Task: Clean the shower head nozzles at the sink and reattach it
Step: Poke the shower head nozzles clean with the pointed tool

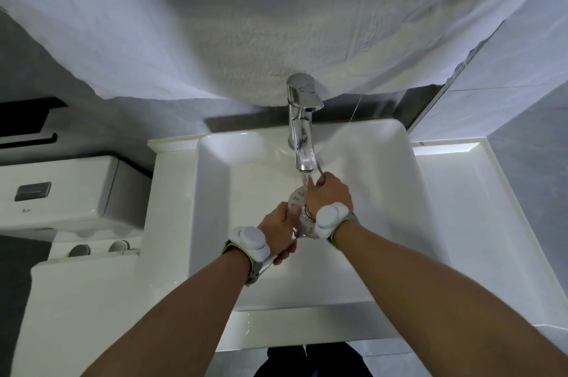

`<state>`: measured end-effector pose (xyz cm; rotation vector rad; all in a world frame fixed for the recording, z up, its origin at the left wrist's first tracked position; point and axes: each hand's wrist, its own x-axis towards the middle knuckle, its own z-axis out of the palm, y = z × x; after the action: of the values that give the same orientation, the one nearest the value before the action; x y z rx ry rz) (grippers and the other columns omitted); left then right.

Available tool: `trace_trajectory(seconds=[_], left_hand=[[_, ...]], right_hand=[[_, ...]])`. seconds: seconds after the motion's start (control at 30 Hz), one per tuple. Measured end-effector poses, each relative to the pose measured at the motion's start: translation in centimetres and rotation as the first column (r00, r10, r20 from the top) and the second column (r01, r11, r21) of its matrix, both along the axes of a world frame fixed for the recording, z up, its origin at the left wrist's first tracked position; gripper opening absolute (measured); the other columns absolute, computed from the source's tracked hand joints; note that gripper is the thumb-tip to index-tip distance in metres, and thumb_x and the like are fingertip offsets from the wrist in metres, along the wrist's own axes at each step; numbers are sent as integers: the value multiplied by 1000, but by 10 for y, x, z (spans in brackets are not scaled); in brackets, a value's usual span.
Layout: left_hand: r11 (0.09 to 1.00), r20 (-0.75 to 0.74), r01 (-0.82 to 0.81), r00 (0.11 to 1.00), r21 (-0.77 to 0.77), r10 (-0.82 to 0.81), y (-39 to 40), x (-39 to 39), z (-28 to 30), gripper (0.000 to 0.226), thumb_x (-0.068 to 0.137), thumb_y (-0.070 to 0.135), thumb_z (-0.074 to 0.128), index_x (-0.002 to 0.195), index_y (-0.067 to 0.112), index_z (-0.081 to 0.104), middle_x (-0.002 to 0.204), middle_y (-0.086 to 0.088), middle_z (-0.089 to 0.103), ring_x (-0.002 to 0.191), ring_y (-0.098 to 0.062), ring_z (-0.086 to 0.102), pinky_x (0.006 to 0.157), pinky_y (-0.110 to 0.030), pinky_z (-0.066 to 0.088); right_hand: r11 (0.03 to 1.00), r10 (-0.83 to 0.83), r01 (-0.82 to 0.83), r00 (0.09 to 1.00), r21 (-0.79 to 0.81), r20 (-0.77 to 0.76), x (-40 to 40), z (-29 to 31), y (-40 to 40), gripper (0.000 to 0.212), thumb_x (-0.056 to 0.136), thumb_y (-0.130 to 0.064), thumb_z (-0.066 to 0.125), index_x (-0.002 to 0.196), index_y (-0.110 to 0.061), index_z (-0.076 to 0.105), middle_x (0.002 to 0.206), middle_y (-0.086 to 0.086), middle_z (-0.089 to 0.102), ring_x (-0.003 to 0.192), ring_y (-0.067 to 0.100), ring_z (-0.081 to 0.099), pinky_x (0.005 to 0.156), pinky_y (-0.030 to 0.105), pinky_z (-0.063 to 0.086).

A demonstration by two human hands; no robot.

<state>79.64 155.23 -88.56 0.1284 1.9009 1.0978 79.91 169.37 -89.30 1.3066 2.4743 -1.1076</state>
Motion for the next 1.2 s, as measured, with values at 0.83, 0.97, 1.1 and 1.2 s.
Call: trace_trajectory(seconds=[0.83,0.97,1.1,1.2], left_hand=[[942,315,-311,913,127,259,18,-9,62,38,106,42,31,98,8,46,62,-12,53,37,-18,41,41,-20,36],[947,314,-298,917,123,247,14,-12,72,31,107,34,33,95,9,48,62,-12,53,36,-19,42,39,-20,37],[949,331,-292,913,119,240,10,-10,76,28,106,31,35,97,8,50,63,-10,53,37,-18,44,38,-21,38],[946,336,-297,911,126,241,8,-7,79,26,106,27,36,97,8,50,63,-11,53,38,-18,43,39,-21,37]], right_hand=[[937,-288,74,713,-340,-639,14,129,8,46,96,-53,45,86,-12,62,67,-13,54,61,5,48,63,23,41],[941,-248,30,739,-337,-626,-18,168,8,63,91,-56,53,91,7,59,73,6,55,62,17,44,60,33,41],[957,-209,34,774,-290,-598,-15,160,7,43,94,-35,57,86,7,62,71,8,58,59,13,45,60,29,41],[950,-211,29,793,-310,-571,4,145,-1,48,93,-52,52,77,-8,64,53,-13,53,46,1,42,49,15,38]])
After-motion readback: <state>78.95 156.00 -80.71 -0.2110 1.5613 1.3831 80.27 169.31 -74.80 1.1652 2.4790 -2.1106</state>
